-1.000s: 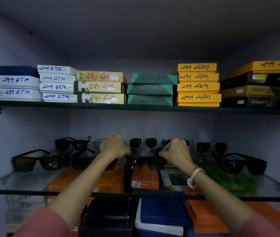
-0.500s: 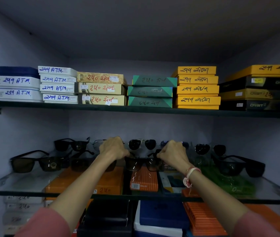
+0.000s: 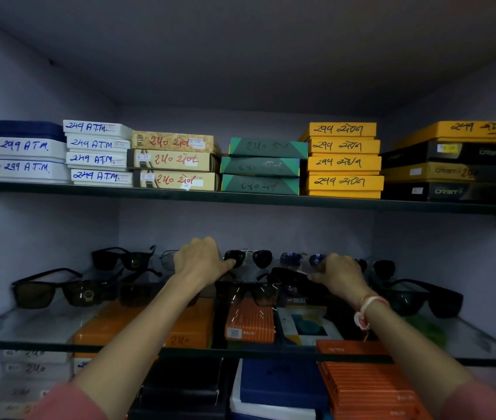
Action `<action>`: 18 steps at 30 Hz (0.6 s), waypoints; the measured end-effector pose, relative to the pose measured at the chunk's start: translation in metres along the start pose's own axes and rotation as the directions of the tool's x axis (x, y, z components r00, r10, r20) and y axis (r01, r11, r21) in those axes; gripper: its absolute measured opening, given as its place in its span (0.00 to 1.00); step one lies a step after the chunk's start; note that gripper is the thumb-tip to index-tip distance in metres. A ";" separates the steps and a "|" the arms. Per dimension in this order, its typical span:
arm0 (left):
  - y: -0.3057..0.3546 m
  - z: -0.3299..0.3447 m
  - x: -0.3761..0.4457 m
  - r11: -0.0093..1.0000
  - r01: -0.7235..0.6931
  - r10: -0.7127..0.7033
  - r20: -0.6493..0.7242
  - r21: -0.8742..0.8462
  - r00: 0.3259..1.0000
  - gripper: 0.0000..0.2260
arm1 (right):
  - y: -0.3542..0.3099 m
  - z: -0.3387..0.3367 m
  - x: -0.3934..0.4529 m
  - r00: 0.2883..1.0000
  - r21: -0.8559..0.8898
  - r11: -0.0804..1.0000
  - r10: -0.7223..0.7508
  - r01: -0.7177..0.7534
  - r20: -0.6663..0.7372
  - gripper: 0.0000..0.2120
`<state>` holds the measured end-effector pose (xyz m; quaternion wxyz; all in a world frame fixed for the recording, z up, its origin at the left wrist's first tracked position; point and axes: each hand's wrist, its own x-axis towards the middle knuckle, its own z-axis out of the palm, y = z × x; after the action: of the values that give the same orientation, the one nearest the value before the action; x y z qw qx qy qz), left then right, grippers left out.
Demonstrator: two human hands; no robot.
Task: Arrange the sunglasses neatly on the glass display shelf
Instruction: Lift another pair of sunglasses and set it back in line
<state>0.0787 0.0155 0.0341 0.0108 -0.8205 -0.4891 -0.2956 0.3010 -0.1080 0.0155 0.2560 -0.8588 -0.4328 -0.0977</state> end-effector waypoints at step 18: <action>0.058 -0.002 -0.010 0.888 -0.102 0.228 0.237 -0.449 0.944 0.29 | 0.022 -0.036 -0.034 0.790 0.143 0.866 -0.354 0.479 -0.500 0.07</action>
<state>0.1212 -0.0229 0.0466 -0.2154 -0.8751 -0.3360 -0.2737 0.2994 -0.1610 0.0252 0.4335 -0.6515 -0.5490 -0.2935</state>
